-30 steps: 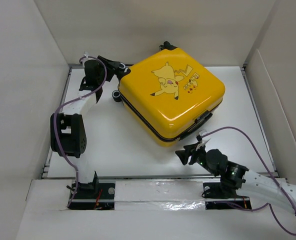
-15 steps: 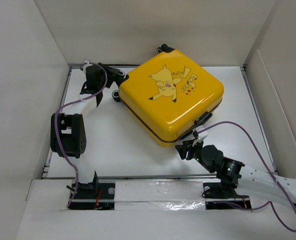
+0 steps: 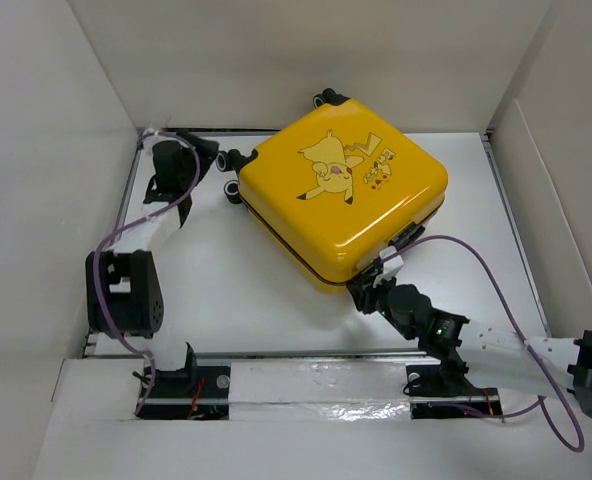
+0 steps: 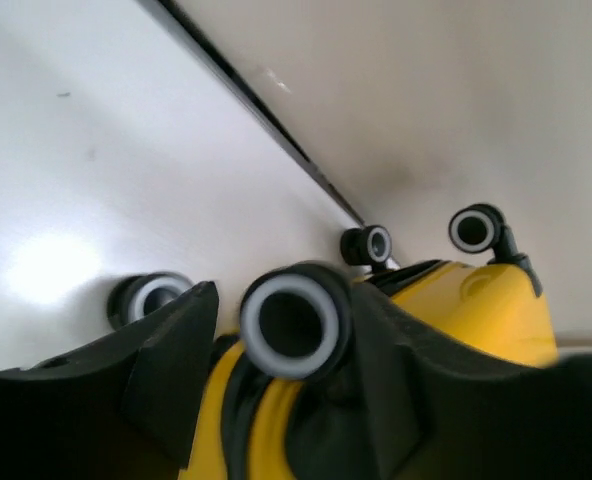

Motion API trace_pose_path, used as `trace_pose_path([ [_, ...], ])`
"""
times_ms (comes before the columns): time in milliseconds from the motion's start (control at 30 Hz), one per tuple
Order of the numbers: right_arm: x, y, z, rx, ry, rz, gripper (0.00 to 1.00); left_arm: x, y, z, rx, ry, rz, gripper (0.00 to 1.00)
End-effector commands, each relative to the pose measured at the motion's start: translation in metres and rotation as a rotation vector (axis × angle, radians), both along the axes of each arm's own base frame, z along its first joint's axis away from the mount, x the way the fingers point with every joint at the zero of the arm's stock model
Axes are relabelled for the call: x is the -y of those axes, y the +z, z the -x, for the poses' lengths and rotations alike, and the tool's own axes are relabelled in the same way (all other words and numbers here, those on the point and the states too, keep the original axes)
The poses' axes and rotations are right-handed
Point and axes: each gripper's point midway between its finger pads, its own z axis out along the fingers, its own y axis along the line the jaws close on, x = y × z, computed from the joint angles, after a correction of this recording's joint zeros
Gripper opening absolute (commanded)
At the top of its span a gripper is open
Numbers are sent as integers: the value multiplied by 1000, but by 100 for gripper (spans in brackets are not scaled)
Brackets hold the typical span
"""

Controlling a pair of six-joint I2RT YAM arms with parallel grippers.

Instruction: Pack the luggage

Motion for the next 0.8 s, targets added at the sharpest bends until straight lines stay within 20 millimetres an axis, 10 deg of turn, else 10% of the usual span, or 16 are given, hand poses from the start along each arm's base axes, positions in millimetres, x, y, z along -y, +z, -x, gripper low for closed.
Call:
trace_pose_path([
  [0,-8,36,-15,80,-47,-110,35,-19,39,35,146,69,51,48],
  [67,-10,38,-16,85,-46,-117,33,1,7,60,136,33,64,3],
  [100,-11,39,-16,89,-42,-120,30,14,5,73,148,4,54,0],
  [333,-14,39,-18,99,-48,-151,6,106,-93,167,-8,-176,-117,0],
  [533,-16,35,-12,86,-14,-155,0,209,-98,237,42,-473,-161,0],
  [767,-24,28,15,11,128,-141,0,253,-81,229,113,-535,-151,0],
])
